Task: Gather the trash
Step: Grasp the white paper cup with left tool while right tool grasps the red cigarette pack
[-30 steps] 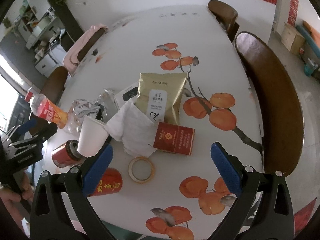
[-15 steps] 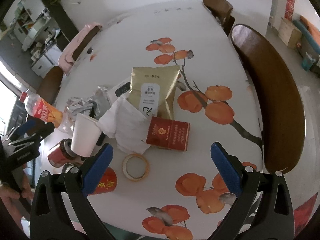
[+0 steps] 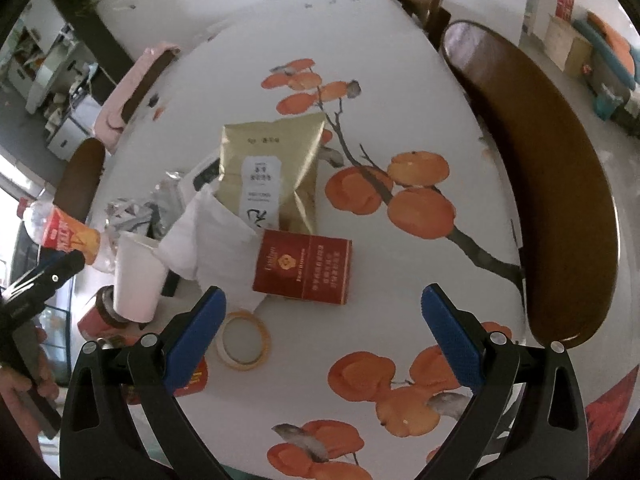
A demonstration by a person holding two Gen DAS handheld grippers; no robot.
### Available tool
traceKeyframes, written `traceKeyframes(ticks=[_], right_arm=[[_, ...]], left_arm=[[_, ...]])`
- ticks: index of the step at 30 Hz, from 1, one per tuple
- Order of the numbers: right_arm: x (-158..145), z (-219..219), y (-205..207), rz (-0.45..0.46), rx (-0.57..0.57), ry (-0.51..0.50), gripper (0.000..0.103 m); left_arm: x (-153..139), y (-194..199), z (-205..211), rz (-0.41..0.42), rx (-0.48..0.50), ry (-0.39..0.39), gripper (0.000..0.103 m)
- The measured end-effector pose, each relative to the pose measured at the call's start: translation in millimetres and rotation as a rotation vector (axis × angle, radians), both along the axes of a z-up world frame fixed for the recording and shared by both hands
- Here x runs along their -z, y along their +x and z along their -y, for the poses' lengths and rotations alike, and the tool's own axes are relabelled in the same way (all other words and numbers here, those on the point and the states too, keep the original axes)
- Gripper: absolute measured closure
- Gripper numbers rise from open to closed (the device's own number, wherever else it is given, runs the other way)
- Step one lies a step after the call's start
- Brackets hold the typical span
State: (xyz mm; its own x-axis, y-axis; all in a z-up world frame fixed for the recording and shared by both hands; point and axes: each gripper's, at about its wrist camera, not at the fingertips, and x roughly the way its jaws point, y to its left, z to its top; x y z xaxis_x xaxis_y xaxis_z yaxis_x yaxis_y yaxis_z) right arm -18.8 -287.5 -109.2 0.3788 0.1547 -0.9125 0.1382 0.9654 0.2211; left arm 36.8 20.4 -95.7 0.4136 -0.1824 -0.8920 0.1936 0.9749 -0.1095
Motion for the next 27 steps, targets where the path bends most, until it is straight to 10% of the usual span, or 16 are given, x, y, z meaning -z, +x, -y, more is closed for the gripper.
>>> traceKeyframes(ticks=[9,12,25,27], right_arm=[[24.8,5.5,13.2,-0.044,0.017,0.011,0.007],[32.9,4.1,19.5,-0.055,0.014,0.007,0.009],[69.9,-28.1,48.6,-0.127,-0.018,0.005,0.011],[74.4,-27.9,50.6,-0.144,-0.007,-0.016,0.027]], left_arm=[[41.1,14.1,34.4,-0.076,0.116,0.091,0.008],[53.6,21.1,39.0,-0.125,0.135,0.092,0.032],[62.2,18.5,41.3,-0.131,0.177,0.131,0.05],[57.0,17.9,39.6,-0.117,0.173,0.127,0.05]])
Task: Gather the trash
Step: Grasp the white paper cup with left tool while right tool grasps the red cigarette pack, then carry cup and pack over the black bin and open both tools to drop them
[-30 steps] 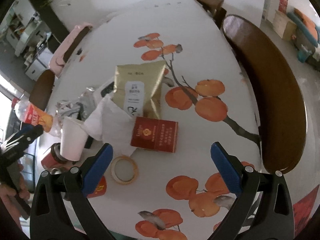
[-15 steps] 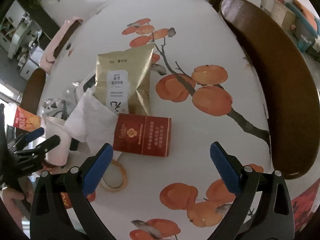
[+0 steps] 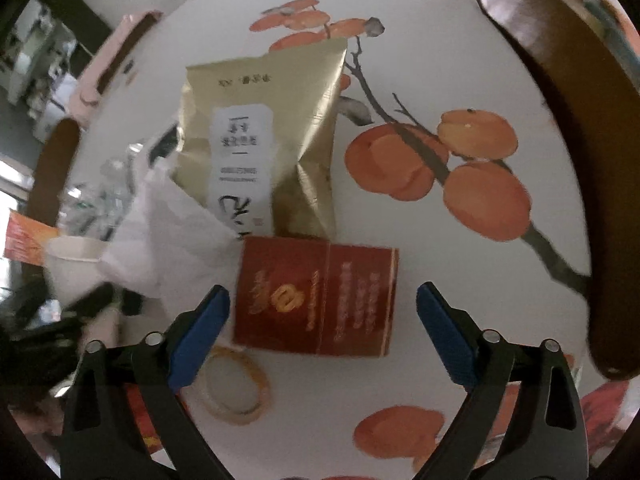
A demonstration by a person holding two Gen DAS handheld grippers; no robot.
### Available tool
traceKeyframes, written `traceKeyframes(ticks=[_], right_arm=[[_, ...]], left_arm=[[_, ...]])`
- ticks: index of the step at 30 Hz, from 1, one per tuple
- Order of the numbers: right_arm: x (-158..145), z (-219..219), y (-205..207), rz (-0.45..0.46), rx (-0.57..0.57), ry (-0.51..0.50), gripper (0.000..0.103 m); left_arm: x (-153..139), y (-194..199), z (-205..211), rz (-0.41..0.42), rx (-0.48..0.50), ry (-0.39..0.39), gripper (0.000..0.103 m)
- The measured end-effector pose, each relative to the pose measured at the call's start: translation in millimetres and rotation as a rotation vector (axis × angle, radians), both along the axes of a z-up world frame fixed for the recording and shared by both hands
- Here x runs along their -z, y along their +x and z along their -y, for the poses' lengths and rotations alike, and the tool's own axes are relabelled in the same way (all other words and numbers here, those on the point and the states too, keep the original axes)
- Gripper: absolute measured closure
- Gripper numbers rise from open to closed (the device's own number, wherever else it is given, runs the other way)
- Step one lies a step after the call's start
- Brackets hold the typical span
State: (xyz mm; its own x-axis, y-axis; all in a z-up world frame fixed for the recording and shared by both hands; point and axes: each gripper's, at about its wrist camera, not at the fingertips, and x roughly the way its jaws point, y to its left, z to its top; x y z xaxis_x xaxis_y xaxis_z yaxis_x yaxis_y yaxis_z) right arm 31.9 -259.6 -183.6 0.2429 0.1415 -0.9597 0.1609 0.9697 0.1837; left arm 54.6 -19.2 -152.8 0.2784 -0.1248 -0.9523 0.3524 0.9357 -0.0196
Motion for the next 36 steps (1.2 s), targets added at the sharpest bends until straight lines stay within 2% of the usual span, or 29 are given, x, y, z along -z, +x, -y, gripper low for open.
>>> traceKeyframes(ticks=[3,6,10,14,18,22,24,26,29,32,34,36], right_arm=[[-0.5,5.8,-1.2,-0.005,0.016,0.033,0.028],[-8.0,11.7,-6.5,0.008,0.027,0.06,0.028],[-31.8,22.9,-15.3,0.065,0.051,0.076,0.028],[-71.7,40.5,-42.9,0.161,0.119,0.145,0.028],[-109.0,65.6,-86.7,0.241,0.229,0.154,0.028],[-128.3,97.1,-156.5,0.27,0.408,0.124,0.028],[-128.6,119.3,-206.7,0.273,0.523,0.108,0.028],[-120.0,141.4,-261.5,0.257,0.64,0.085,0.028],[-89.9,174.3,-337.1,0.204,0.79,0.115,0.028],[-44.0,205.3,-398.9,0.14,0.874,0.176,0.028],[-14.9,220.3,-422.7,0.102,0.897,0.214,0.028],[28.6,240.8,-448.8,0.059,0.932,0.298,0.028]], left_arm=[[-12.6,-2.8,-5.1,0.028,-0.008,-0.008,0.051],[-31.2,-6.7,-12.8,0.056,-0.023,-0.051,0.051],[-58.5,-12.0,-16.4,0.105,-0.017,-0.082,0.051],[-88.4,-14.9,-8.5,0.152,0.032,-0.126,0.051],[-119.1,-25.5,28.5,0.191,0.186,-0.175,0.051],[-132.8,-57.3,100.0,0.175,0.435,-0.232,0.051],[-129.3,-89.0,147.3,0.139,0.597,-0.258,0.051],[-122.7,-126.4,187.8,0.107,0.728,-0.271,0.051],[-104.4,-181.4,235.5,0.02,0.845,-0.303,0.05],[-63.2,-240.6,284.8,-0.107,0.919,-0.295,0.05],[-21.8,-282.6,316.8,-0.177,0.961,-0.262,0.05],[13.7,-310.8,338.6,-0.23,0.979,-0.231,0.05]])
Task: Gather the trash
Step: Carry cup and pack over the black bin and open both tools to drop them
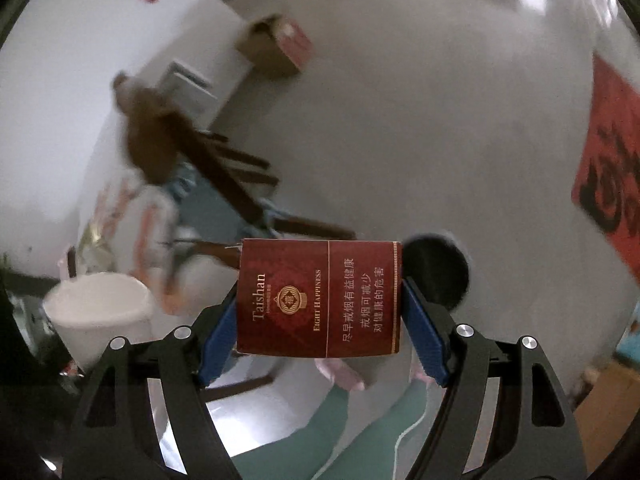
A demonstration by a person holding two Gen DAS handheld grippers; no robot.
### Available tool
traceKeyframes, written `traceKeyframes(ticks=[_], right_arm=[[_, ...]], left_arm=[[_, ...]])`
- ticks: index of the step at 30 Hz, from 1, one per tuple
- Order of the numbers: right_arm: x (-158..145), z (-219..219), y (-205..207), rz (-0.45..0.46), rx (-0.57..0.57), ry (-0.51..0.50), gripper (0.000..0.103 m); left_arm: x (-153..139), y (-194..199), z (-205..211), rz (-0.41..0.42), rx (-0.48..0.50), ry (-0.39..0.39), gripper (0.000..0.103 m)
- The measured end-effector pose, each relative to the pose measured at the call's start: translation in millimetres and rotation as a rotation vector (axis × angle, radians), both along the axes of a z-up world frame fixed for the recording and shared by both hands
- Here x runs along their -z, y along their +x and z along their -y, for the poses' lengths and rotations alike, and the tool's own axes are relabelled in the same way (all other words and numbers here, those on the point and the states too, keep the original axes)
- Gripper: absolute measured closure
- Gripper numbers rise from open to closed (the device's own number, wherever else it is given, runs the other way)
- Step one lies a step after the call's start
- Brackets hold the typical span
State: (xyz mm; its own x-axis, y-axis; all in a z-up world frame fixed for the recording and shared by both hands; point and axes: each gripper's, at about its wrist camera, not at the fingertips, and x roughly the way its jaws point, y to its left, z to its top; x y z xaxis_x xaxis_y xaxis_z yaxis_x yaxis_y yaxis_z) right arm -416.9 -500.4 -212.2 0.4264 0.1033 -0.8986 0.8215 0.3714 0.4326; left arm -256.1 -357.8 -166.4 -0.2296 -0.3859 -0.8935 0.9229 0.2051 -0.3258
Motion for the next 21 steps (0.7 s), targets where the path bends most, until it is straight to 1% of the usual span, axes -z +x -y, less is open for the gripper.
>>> traceKeyframes(ticks=[1,2,3,4,5,6,7,8,9,10,11,12,13,14,15,16,17,19,21], right_arm=[[20.6,7.5,-9.7,-0.004,0.007,0.036,0.028],[49.2,16.9,-19.9,-0.009,0.014,0.082,0.028],[79.1,24.6,-28.0,-0.037,0.025,0.124,0.028],[100.6,29.3,-30.5,-0.045,0.026,0.159,0.028],[135.0,34.9,-34.2,-0.048,0.035,0.216,0.028],[161.4,38.3,-36.0,-0.06,0.047,0.256,0.028],[195.3,40.7,-37.9,-0.067,0.055,0.299,0.027],[217.4,45.5,-38.9,-0.071,0.07,0.318,0.027],[241.3,46.8,-39.5,-0.073,0.088,0.343,0.027],[273.1,49.4,-41.9,-0.058,0.114,0.39,0.027],[292.7,52.7,-41.8,-0.061,0.137,0.414,0.027],[314.1,54.8,-43.4,-0.073,0.155,0.423,0.027],[334.2,56.9,-44.3,-0.078,0.163,0.426,0.027],[347.3,59.4,-46.8,-0.081,0.171,0.437,0.026],[367.6,61.6,-52.3,-0.089,0.188,0.472,0.025],[386.0,62.0,-53.7,-0.114,0.201,0.502,0.022],[393.3,65.6,-60.2,-0.129,0.203,0.503,0.018],[398.6,64.6,-61.3,-0.158,0.2,0.48,0.015],[401.4,63.8,-62.6,-0.146,0.199,0.478,0.015]], left_arm=[[25.8,-15.8,12.0,-0.029,-0.001,0.03,0.05],[50.6,-27.8,21.4,-0.046,-0.001,0.055,0.05],[77.9,-32.8,30.3,-0.056,-0.003,0.085,0.05],[116.8,-41.5,41.9,-0.062,-0.006,0.129,0.049],[151.2,-48.3,51.9,-0.073,0.002,0.17,0.049],[171.5,-48.6,56.8,-0.087,0.003,0.19,0.049],[210.5,-54.5,67.8,-0.093,0.017,0.224,0.049],[231.4,-57.4,74.4,-0.084,0.03,0.237,0.048],[264.0,-62.7,83.0,-0.07,0.057,0.251,0.047],[284.8,-66.0,86.9,-0.07,0.07,0.27,0.047],[307.9,-69.3,90.3,-0.085,0.076,0.293,0.045],[337.4,-71.8,97.1,-0.088,0.087,0.319,0.045],[352.4,-73.7,100.7,-0.071,0.092,0.322,0.045],[366.9,-77.0,102.4,-0.044,0.099,0.318,0.043],[380.6,-79.8,101.5,-0.013,0.113,0.327,0.042],[390.5,-82.2,99.9,0.005,0.122,0.343,0.036],[400.3,-82.9,102.1,0.023,0.129,0.363,0.023],[406.9,-79.3,93.3,0.067,0.132,0.378,0.011],[406.3,-77.2,88.3,0.079,0.136,0.378,0.011]])
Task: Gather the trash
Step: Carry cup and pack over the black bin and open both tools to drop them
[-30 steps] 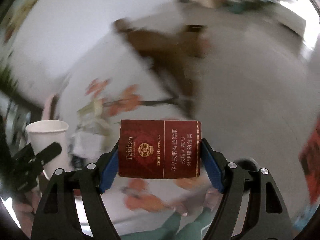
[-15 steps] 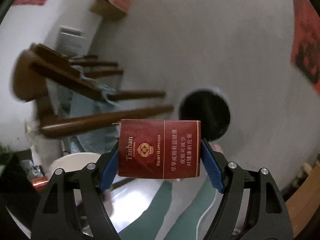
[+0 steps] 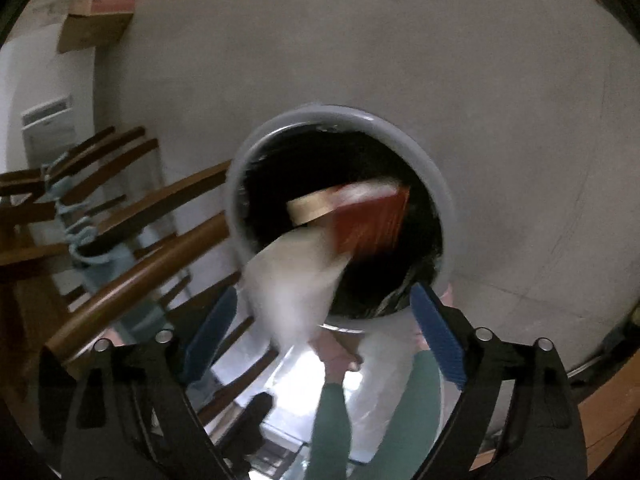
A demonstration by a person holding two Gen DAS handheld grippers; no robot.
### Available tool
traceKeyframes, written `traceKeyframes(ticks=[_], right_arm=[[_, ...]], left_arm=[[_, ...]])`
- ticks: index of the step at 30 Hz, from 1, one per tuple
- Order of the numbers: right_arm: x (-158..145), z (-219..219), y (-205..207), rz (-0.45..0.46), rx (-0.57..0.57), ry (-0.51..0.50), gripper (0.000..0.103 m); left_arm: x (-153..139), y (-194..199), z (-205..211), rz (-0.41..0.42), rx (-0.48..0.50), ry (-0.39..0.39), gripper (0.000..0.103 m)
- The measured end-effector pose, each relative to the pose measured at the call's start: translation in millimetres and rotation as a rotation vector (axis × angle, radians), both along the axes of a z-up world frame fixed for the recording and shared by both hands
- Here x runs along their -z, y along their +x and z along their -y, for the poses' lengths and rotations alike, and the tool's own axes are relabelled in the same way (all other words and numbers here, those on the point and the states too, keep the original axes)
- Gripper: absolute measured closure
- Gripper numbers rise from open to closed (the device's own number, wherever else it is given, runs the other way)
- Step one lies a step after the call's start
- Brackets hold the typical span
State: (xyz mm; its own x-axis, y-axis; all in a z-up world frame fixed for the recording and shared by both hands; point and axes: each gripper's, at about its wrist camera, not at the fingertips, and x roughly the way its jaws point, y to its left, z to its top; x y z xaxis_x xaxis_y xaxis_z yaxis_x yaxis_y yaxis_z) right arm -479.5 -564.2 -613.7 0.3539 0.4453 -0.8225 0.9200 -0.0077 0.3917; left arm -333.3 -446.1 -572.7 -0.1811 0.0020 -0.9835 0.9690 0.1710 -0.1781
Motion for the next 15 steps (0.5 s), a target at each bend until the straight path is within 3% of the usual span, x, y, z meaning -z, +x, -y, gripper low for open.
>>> traceKeyframes(ticks=[3,7,10,15], right_arm=[[-10.2,-0.4,-6.0,-0.006,0.006,-0.004,0.015],[-52.5,2.7,-12.7,0.018,0.003,-0.06,0.015],[-123.1,7.7,-15.1,0.068,-0.048,-0.154,0.015],[-267.0,5.4,-6.6,0.149,-0.234,-0.344,0.015]], left_arm=[[-12.3,7.6,-5.8,0.002,0.001,-0.004,0.011],[-68.5,3.7,-16.2,-0.01,-0.033,-0.042,0.011],[-132.0,2.7,-22.7,-0.019,-0.082,-0.107,0.011],[-277.1,8.3,-39.1,-0.053,-0.176,-0.259,0.011]])
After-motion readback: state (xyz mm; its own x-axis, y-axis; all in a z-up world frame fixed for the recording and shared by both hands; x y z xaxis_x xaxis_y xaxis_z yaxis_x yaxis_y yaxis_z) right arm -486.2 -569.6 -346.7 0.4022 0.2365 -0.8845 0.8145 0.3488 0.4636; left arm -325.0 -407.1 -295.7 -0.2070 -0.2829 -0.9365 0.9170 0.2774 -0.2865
